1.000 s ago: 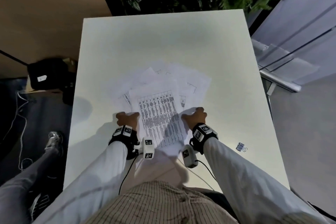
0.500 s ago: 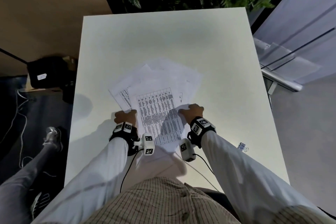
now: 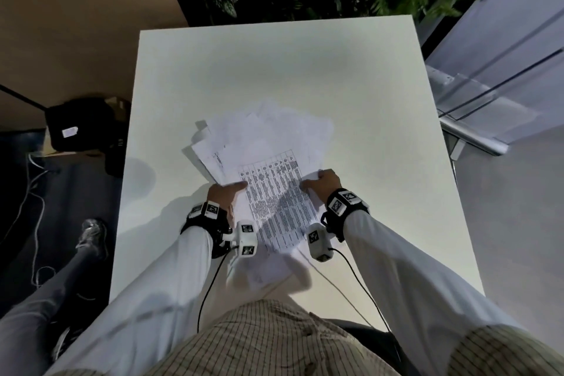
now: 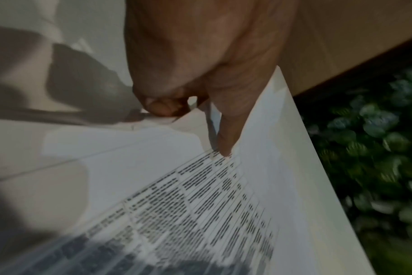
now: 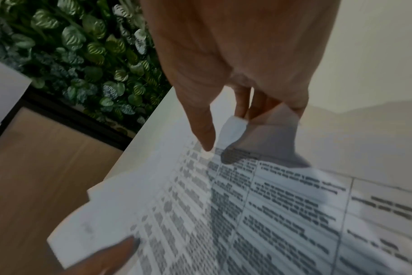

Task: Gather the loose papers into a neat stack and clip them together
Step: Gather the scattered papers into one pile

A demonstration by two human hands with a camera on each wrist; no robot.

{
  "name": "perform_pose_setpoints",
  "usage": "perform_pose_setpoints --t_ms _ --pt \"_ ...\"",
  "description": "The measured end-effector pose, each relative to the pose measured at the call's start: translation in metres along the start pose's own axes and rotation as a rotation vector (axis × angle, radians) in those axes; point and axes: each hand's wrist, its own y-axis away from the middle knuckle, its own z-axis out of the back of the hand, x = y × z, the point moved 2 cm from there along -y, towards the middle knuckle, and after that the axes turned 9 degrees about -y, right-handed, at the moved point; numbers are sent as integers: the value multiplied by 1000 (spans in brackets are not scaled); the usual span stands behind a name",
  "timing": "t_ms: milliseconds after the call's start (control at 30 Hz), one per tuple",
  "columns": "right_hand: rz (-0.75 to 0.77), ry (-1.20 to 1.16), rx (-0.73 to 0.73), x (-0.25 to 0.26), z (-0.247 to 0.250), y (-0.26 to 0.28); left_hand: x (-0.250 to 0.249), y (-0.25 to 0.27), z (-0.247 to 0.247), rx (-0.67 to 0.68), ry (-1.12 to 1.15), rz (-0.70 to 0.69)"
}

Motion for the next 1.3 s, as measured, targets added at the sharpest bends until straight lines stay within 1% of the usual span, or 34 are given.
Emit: perform_pose_setpoints --t_ms 33,67,167,233,300,400,467,500,533,567,600,633,667,700,733,767,833,900,933,967,1000,1033,1100,1133,1167,1200,1233,1300 --pt "28 -30 30 -3 2 -3 1 0 -3 -50 -36 -66" --pt "34 -77 50 -6 3 -3 -2 9 -5 -71 -69 -141" --pt "84 -148 144 -14 6 4 -6 27 -11 -78 -91 -304" --pt "60 -202 154 -23 4 10 -9 46 -16 -40 -132 -420" --pt "32 -209 146 -39 4 5 -13 69 -20 -2 -195 -558" --pt "-54 -251 163 -60 19 16 -18 100 -22 124 -359 -751" --pt "-19 -256 211 -72 34 28 -23 117 -17 193 -474 -845" --pt "38 -240 233 -74 39 33 -26 121 -13 225 -482 -850" --pt "118 -247 244 -72 47 37 -28 126 -7 250 -442 -844" --pt "149 -318 240 -66 53 41 -32 131 -1 246 -380 -832" --pt "163 -426 207 -59 59 41 -36 135 5 210 -315 -833" --pt "181 -460 166 -51 65 41 -40 138 12 166 -255 -836" --pt "218 -445 156 -40 72 45 -47 142 19 135 -209 -842" --pt "292 -470 158 -27 78 52 -55 152 25 120 -191 -861" --pt "314 -526 196 -19 83 53 -63 161 30 117 -186 -883" --pt "362 -579 217 -3 89 67 -70 170 35 125 -189 -906" --pt "456 -564 250 27 104 96 -85 189 48 133 -185 -948" --pt "525 -505 245 48 117 118 -94 199 66 60 -143 -984" --pt "597 -502 210 60 121 131 -96 200 75 21 -82 -982" --pt "649 -526 184 69 125 141 -95 194 82 -29 -12 -975" --pt "695 -533 131 78 128 153 -90 191 88 -92 31 -924" --pt "760 -541 98 82 129 154 -85 188 89 -163 0 -916" --pt "846 -488 28 83 127 158 -72 187 81 -175 -27 -964" --pt "870 -511 -18 79 122 163 -67 189 77 -190 -1 -1008" --pt "928 -522 -48 73 118 161 -61 191 71 -205 52 -978" --pt "955 -522 -87 66 115 163 -54 192 63 -213 65 -990" --pt "948 -513 -96 54 107 159 -44 186 54 -203 108 -948" --pt "804 -467 -124 27 93 147 -27 181 38 -147 131 -886"
